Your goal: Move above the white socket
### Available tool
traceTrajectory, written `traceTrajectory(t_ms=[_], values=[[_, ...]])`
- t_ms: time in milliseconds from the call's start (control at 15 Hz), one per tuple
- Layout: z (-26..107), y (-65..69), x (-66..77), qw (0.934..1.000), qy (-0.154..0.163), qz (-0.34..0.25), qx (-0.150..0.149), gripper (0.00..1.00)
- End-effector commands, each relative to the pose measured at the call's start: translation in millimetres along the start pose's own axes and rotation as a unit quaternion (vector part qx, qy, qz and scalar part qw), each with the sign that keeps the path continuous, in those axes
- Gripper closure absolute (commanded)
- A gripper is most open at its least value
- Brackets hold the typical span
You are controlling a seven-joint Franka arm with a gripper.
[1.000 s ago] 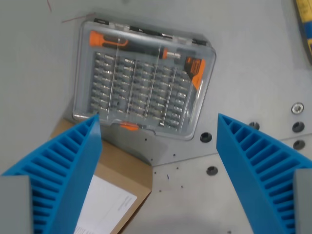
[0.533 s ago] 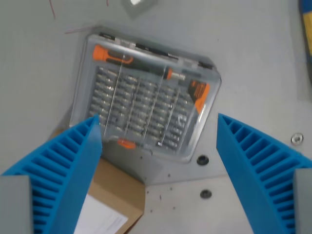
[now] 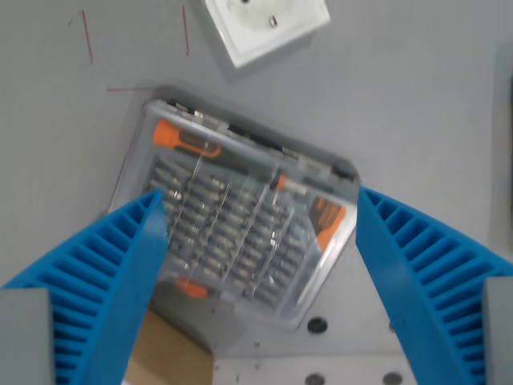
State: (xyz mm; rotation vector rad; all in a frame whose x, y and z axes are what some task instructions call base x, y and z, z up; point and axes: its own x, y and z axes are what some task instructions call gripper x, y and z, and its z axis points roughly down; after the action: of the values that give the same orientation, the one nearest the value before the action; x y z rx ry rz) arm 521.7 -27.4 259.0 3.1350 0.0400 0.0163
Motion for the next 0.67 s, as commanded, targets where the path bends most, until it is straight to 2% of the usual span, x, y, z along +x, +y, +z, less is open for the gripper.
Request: traceTrajectory(t_ms=[67, 667], values=[[8.7, 0.2, 16.0, 0.9938, -0.013, -0.109, -0.020, 0.00], [43.9, 2.4, 46.0, 0.9862, -0.010, -0.164, -0.020, 0.00]])
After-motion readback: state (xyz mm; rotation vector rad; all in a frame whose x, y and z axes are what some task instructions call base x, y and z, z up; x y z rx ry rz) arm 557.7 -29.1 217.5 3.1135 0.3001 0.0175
